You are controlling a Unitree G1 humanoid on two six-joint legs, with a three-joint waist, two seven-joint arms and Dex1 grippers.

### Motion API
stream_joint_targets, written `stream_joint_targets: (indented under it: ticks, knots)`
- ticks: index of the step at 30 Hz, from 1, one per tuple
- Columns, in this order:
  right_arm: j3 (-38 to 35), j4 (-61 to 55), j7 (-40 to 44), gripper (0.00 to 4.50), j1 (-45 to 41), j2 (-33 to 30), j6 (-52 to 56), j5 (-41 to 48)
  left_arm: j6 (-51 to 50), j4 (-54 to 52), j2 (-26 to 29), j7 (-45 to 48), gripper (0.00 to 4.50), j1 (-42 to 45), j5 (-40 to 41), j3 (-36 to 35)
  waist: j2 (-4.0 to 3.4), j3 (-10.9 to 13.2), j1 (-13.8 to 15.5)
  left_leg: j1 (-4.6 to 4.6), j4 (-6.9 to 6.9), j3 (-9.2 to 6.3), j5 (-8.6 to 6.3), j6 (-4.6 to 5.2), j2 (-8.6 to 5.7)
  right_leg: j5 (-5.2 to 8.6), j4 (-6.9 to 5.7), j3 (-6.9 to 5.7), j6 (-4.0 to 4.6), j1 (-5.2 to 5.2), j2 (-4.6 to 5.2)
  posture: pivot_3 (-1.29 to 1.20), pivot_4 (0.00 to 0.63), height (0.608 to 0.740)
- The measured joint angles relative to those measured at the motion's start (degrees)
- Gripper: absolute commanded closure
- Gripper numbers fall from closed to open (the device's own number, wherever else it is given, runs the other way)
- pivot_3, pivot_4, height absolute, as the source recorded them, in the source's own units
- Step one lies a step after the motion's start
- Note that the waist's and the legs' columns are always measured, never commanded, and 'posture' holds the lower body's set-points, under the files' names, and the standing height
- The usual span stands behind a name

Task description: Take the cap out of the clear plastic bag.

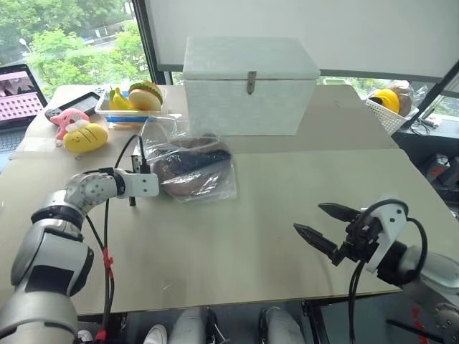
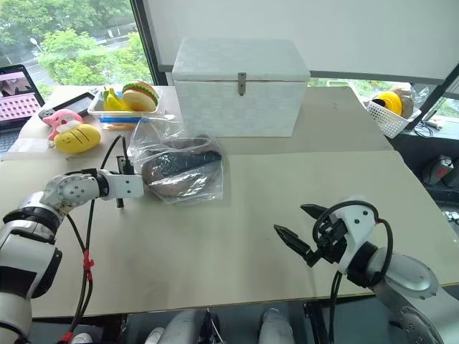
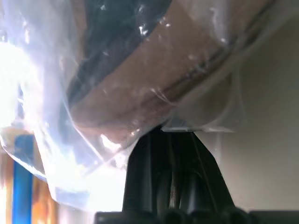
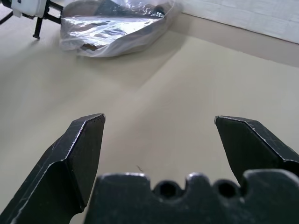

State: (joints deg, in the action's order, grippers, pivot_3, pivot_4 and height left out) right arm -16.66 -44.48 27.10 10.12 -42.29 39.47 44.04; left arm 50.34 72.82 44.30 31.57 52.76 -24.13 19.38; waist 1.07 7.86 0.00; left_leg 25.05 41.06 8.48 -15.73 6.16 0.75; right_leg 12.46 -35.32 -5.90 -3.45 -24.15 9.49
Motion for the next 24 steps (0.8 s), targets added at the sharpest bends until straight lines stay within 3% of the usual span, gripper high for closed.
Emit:
stream_joint_targets:
  ticks: [5, 11, 14, 20, 24]
  knots:
    - [0.5, 1.6, 0.8, 0.00, -1.5, -0.1, 0.1, 0.0, 2.5, -1.1, 0.6, 5.8, 1.46, -2.1, 5.3, -4.0, 0.00, 0.0, 0.0, 0.00, 0.01, 0.01, 0.01, -0.03, 0.00, 0.00, -0.01, 0.00, 0.00, -0.01, 0.01, 0.00, 0.150, 0.723]
    - [1.8, 4.2, 2.9, 0.00, -3.3, -0.8, 0.1, -0.5, 0.2, -5.0, 0.5, 20.6, 1.46, -3.4, 18.4, -12.3, 0.00, 0.0, 0.1, 0.00, 0.06, 0.02, 0.05, -0.08, -0.01, 0.00, 0.01, -0.07, 0.01, 0.00, 0.00, 0.00, 0.150, 0.723]
    - [2.6, 5.6, 4.2, 0.00, -4.5, -1.2, 0.1, -0.8, -7.9, -9.9, 0.3, 28.7, 1.46, -3.3, 25.0, -15.6, 0.00, 0.0, 0.1, 0.02, 0.18, 0.04, 0.05, -0.09, -0.01, 0.01, -0.11, -0.07, 0.00, 0.08, -0.05, 0.00, 0.150, 0.723]
    - [3.6, 8.2, 6.7, 0.00, -7.3, -1.7, 0.0, -1.8, -42.8, -27.4, 5.9, 48.6, 1.46, -4.7, 38.3, -19.1, 0.00, 0.0, -0.9, 0.03, 0.25, 0.11, 0.10, -0.17, -0.01, 0.25, -0.72, 0.01, -0.02, 0.10, -0.08, 0.00, 0.150, 0.723]
    - [4.8, 9.8, 7.9, 0.00, -8.6, -1.7, 0.0, -2.9, -58.8, -29.8, 9.8, 52.6, 1.46, -2.8, 41.6, -20.7, 0.00, 0.0, -1.0, 0.03, 0.24, 0.12, 0.16, -0.26, 0.00, 0.34, -0.76, 0.06, -0.03, 0.05, -0.14, 0.00, 0.150, 0.723]
